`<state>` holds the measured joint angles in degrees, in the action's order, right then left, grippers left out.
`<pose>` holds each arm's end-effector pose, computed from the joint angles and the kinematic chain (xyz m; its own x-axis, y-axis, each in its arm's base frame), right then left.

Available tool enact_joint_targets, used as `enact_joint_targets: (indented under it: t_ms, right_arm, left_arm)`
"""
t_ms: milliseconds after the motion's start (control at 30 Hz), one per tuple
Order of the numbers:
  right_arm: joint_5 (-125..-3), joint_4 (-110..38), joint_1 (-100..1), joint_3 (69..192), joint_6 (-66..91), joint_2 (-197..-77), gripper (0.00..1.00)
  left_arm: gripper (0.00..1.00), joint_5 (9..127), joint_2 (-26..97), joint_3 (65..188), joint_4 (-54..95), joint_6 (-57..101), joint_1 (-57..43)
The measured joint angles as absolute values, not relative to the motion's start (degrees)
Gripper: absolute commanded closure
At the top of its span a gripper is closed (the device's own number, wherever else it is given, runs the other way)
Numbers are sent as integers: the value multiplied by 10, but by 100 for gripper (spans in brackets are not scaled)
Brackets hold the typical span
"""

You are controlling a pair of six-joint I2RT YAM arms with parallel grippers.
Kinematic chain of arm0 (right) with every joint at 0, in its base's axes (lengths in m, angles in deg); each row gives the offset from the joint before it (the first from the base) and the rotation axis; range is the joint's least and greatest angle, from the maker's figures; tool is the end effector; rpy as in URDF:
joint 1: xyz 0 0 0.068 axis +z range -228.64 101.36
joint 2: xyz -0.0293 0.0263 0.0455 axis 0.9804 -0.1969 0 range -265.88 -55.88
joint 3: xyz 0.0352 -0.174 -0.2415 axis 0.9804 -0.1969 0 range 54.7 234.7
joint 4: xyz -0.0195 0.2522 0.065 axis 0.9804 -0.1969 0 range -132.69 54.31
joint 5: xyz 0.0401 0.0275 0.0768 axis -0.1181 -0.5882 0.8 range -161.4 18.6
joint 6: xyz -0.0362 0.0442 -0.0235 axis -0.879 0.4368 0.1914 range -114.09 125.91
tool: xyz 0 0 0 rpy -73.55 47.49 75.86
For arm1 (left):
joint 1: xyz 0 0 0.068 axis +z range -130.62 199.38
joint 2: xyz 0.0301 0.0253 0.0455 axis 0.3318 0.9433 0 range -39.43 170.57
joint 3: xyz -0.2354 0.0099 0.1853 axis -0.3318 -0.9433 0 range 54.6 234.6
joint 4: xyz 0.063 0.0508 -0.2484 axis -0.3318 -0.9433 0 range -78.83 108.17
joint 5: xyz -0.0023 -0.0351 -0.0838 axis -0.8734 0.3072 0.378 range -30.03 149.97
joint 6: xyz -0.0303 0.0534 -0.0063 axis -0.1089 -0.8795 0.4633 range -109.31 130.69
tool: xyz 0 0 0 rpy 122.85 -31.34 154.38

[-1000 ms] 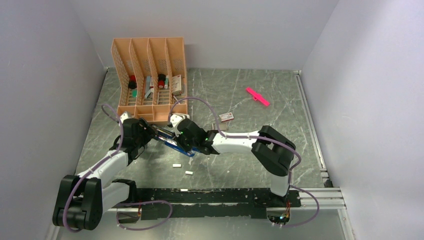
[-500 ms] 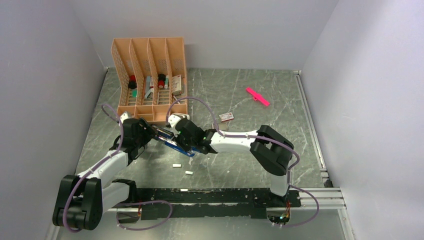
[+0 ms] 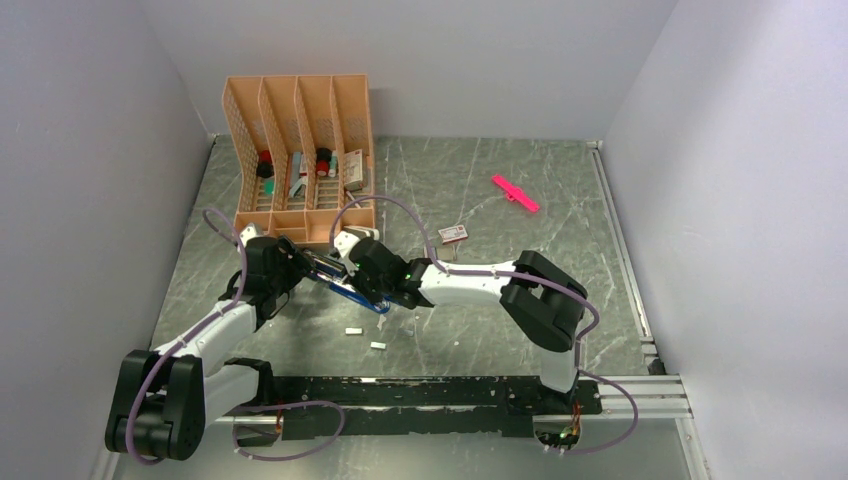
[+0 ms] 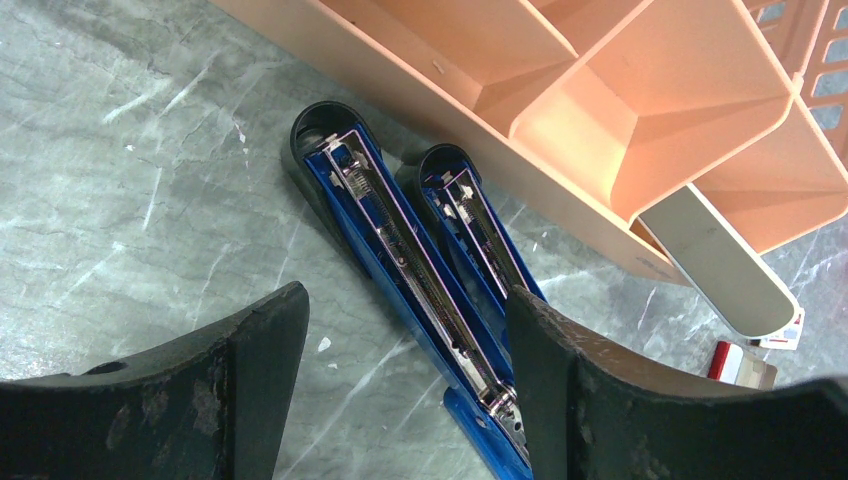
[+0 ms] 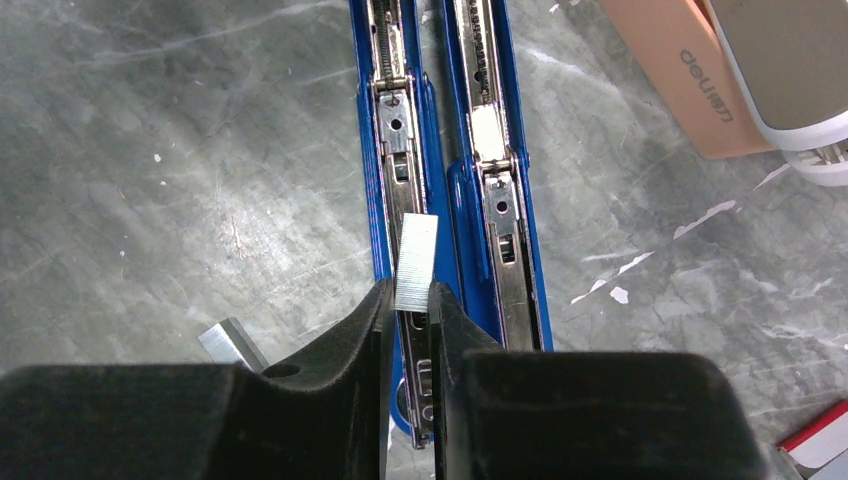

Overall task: Load the staples into the stapler
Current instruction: Install the staple into the stapler.

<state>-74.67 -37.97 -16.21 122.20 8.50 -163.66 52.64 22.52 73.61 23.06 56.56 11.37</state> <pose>0.1983 0.3741 0.1973 -0.3517 -0.5765 -0.7375 -0.8506 0.5258 -0.0053 0.1964 -0.0216 0.1740 -0.4528 -0.6552 -0.6047 -0.4112 0.7553 -0.5104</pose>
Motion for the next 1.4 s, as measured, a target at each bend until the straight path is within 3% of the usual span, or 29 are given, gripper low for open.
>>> enact_joint_targets:
  t_ms: [933, 1400]
  right_arm:
    - [-748, -437, -159, 1245, 46, -1637, 100]
    - [-765, -377, -158, 1223, 51, -1594, 100]
  left_arm:
    - [24, 527, 229, 736, 231, 566, 114]
    - [24, 527, 229, 736, 231, 566, 114]
